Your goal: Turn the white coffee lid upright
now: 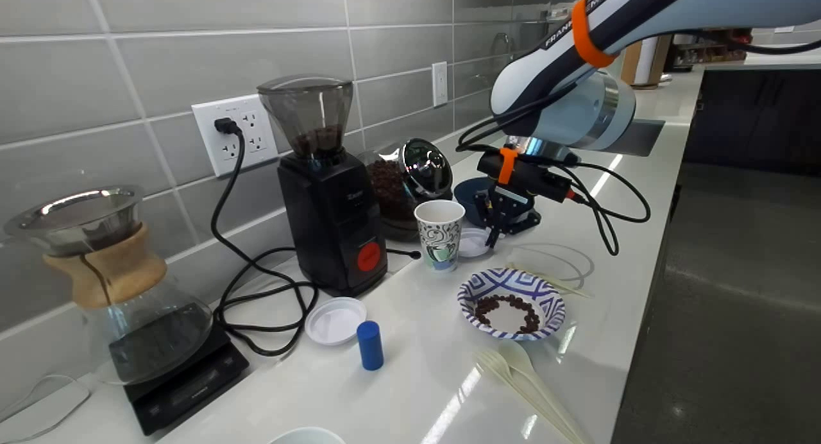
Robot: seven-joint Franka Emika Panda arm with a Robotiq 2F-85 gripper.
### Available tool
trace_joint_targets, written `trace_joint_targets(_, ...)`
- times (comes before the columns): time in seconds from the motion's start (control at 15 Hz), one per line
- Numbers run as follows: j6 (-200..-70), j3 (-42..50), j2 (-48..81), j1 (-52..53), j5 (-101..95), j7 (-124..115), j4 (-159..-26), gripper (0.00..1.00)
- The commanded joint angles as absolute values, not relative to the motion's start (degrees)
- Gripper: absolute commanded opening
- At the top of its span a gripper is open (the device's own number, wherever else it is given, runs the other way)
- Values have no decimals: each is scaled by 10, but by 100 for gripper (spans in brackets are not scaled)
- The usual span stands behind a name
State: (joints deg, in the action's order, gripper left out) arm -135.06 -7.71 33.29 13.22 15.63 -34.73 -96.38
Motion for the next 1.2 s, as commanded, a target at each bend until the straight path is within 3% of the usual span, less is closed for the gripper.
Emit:
trace_joint_targets(0.0,-1358,-64,251,127,174,-364,-1067,1)
trace_joint_targets(0.47,-1504,-46,143,86,220,-352,-1233,1)
trace_joint_targets(1.0,-1564,-41,128,46,257,-331,-1295,1)
trace_joint_targets(1.07,-1570,-43,129,44,263,-324,-1296,27)
trace_joint_targets(1.13,-1572,-45,128,42,268,-317,-1297,29)
